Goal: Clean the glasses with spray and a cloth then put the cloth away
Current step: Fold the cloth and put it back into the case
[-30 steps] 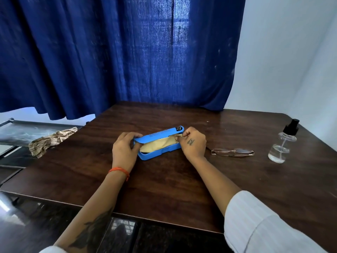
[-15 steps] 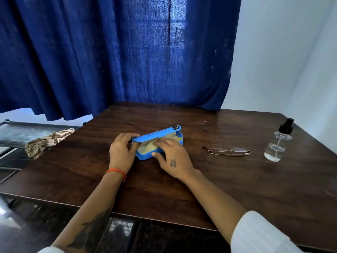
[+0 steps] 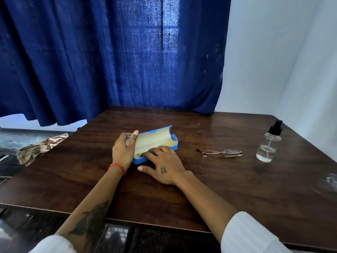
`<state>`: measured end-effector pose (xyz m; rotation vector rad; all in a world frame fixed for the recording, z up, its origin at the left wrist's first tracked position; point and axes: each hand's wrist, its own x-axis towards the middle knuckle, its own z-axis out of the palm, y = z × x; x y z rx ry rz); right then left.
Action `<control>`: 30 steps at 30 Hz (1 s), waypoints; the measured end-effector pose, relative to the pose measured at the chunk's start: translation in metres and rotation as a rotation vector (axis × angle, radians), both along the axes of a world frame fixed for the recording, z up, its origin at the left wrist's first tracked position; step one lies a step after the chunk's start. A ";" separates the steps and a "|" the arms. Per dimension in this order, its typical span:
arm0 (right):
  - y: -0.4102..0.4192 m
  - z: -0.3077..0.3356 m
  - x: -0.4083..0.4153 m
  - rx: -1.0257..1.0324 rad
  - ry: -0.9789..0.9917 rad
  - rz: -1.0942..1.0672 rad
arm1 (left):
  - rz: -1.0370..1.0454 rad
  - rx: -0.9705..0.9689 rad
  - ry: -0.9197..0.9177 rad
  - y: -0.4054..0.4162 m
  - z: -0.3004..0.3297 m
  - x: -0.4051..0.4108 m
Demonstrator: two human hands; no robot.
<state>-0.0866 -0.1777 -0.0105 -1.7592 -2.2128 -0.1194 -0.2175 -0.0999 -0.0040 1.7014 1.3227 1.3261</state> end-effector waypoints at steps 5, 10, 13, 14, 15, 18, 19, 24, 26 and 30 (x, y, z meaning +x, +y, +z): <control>-0.009 -0.001 0.001 0.060 0.080 0.021 | 0.082 0.155 0.094 -0.001 -0.008 0.012; -0.040 0.013 0.034 0.218 0.218 -0.043 | 0.063 0.213 0.165 0.000 -0.008 0.012; -0.068 0.016 0.078 0.309 0.228 -0.188 | 0.063 0.212 0.172 -0.002 -0.008 0.012; -0.077 0.016 0.093 0.321 0.222 -0.250 | 0.062 0.215 0.175 -0.002 -0.008 0.013; -0.085 0.016 0.107 0.310 0.203 -0.319 | 0.061 0.218 0.180 -0.002 -0.008 0.012; -0.101 0.014 0.138 0.195 0.068 -0.500 | 0.053 0.227 0.187 -0.004 -0.007 0.013; -0.103 0.013 0.144 0.164 0.028 -0.530 | 0.054 0.234 0.188 -0.004 -0.007 0.013; -0.097 0.013 0.149 0.085 -0.111 -0.555 | 0.055 0.249 0.201 -0.006 -0.006 0.012; -0.092 0.015 0.146 0.079 -0.165 -0.558 | 0.052 0.254 0.199 -0.006 -0.006 0.012; -0.084 0.018 0.145 0.084 -0.207 -0.563 | 0.047 0.257 0.188 -0.006 -0.007 0.013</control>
